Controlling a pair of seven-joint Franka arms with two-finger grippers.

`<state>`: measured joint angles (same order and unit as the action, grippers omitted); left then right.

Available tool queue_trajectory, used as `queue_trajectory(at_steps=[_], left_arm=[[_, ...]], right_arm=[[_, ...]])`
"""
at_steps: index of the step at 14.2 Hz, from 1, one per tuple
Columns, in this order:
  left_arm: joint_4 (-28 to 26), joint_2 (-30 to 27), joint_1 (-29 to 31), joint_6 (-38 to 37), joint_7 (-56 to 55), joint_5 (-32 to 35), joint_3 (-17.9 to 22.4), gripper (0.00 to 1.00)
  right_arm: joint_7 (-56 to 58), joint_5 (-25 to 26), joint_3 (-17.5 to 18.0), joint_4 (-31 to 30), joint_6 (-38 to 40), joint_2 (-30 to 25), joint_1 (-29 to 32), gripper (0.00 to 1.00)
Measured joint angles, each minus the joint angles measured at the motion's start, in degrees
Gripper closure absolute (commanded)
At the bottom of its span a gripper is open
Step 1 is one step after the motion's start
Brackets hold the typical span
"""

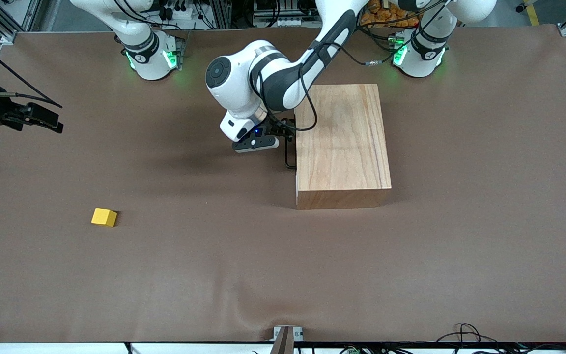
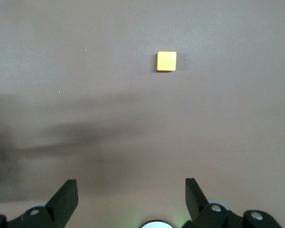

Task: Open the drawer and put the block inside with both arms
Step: 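Pull the drawer open with the left gripper while the right gripper approaches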

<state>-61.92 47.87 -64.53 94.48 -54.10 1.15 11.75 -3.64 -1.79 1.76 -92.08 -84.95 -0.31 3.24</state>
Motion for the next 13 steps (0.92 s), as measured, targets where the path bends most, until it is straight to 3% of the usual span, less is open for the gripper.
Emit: queue_trajectory(at_steps=[4,13], left_arm=[[0.01,1.17,-0.4,0.05,0.01,0.0,0.0,0.0],[0.06,1.58,-0.61,1.1,1.06,0.0,-0.11,0.0]], right_arm=[[0.74,0.0,-0.03,-0.23,-0.91,1.0,1.36,0.0],[0.8,0.0,0.36,-1.09,-7.64,9.71,1.5,0.0]])
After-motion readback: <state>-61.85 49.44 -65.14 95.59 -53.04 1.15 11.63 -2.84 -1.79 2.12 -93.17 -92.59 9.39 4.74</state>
